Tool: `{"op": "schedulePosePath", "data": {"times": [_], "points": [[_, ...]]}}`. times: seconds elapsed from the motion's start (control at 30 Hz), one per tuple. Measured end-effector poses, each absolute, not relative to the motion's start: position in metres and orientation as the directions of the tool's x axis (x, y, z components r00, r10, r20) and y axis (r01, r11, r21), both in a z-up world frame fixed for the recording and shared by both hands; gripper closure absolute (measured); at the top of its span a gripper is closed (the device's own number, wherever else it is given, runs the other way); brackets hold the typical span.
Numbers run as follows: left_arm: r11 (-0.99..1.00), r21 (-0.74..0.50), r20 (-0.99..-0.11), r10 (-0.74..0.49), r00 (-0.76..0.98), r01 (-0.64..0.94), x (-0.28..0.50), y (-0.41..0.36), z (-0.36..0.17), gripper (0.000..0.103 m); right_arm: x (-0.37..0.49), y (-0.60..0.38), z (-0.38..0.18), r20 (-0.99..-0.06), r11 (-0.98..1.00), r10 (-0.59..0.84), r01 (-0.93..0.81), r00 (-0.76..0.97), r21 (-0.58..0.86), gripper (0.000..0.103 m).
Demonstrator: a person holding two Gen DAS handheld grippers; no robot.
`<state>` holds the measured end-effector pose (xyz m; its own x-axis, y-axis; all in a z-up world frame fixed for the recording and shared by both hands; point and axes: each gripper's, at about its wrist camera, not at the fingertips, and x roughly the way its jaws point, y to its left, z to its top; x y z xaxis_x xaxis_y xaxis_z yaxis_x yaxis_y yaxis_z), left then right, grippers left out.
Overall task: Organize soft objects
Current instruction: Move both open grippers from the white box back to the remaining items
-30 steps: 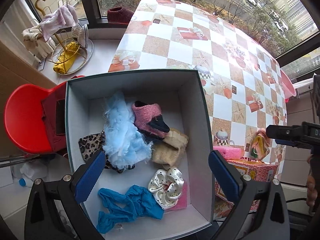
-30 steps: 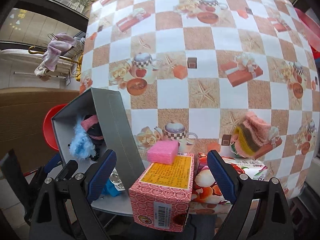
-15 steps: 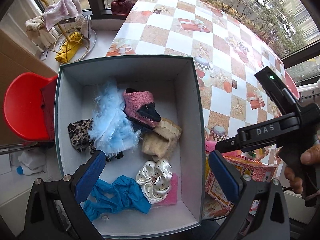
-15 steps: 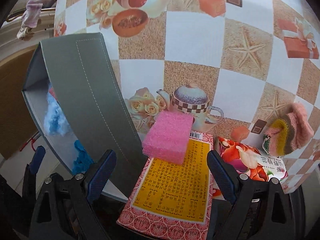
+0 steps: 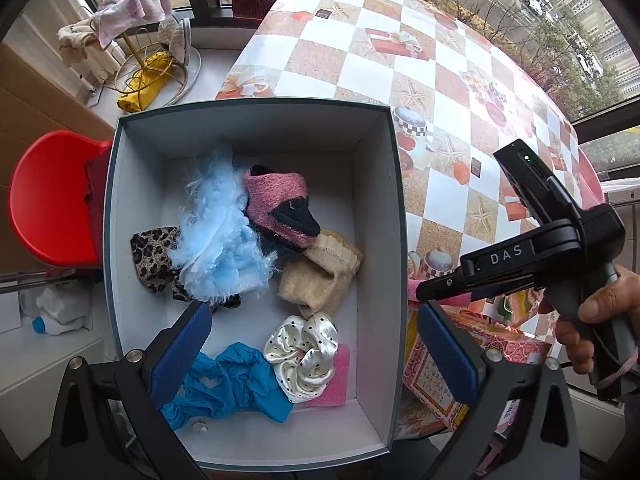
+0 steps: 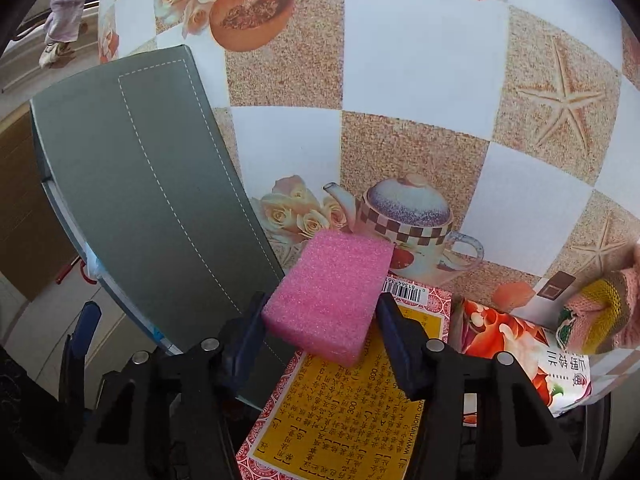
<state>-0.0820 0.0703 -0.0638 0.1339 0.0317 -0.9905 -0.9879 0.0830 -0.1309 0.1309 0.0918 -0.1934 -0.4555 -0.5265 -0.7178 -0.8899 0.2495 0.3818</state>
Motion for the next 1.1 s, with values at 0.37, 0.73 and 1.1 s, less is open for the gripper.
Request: {"op": "schedulePosePath", "data": {"times": [0.37,0.73,1.1], "points": [[0.17,-0.136,-0.989,0.04,0.145,-0.976,-0.038,0.085,-0.054,0.0,0.239,0.111,-0.141,-0.904,0.409,-0.143,-0.856,-0.403,0.317,0.004],[0.304,-0.152,-0.987,0.007,0.162,-0.941,0.046,0.099,-0.049,0.0,0.331,0.059,-0.128,-0.965,0.477,-0.118,-0.866,-0.233,0.151,0.001],[0.339,-0.101,-0.995,-0.037,0.094,-0.936,0.137,0.113,-0.067,0.0,0.318,0.029,-0.153,-0.973,0.346,-0.129,-0.928,-0.191,0.136,0.001]]}}
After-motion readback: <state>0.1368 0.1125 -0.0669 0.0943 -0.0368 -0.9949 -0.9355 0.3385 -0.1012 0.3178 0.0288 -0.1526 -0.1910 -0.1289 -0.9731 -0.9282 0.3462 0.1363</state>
